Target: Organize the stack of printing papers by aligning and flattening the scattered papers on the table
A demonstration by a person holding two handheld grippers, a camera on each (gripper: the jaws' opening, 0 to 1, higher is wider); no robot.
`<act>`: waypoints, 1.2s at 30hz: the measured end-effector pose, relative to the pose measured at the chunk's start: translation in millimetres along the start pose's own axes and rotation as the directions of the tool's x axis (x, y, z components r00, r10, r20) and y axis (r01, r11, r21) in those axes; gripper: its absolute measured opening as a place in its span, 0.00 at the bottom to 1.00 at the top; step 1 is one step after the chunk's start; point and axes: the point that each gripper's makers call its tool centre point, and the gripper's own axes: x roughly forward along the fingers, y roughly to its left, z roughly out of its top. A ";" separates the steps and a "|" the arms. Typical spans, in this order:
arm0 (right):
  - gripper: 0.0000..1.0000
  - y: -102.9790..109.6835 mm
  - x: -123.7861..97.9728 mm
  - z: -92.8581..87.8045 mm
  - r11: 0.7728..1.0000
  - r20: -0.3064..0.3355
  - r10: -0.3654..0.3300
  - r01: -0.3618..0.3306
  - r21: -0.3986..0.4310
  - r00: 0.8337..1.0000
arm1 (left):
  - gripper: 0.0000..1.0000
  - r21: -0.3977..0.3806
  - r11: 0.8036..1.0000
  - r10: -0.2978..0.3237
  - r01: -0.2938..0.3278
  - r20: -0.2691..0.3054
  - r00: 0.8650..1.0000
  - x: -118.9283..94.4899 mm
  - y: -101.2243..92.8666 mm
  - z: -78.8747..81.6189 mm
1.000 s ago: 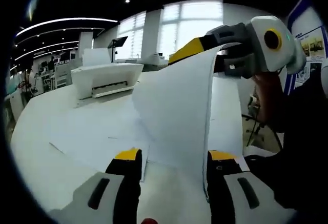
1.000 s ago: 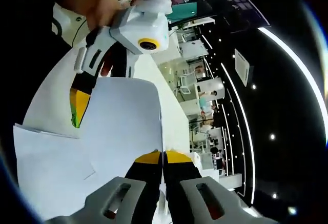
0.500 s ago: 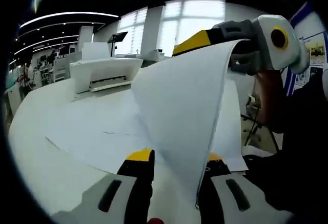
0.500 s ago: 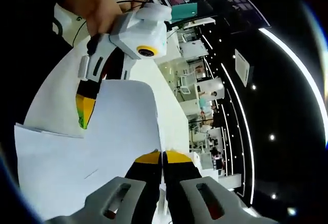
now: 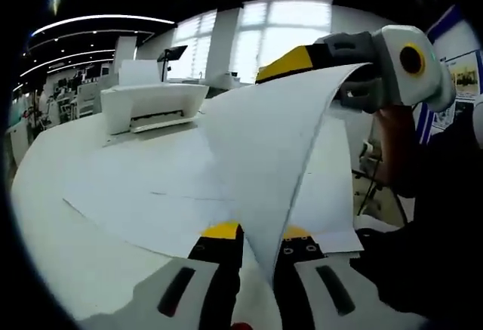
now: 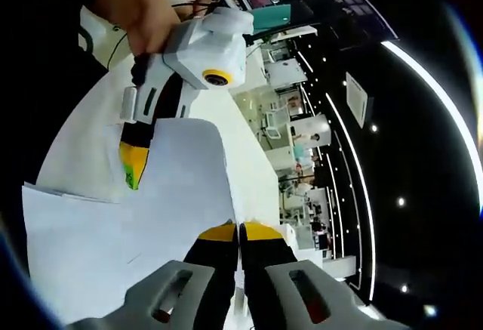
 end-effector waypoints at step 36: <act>0.14 -22.6 -22.6 -1.6 0.990 0.091 -0.066 0.054 0.131 0.994 | 0.06 0.357 0.928 0.113 -0.109 0.010 0.994 -14.9 6.4 -5.6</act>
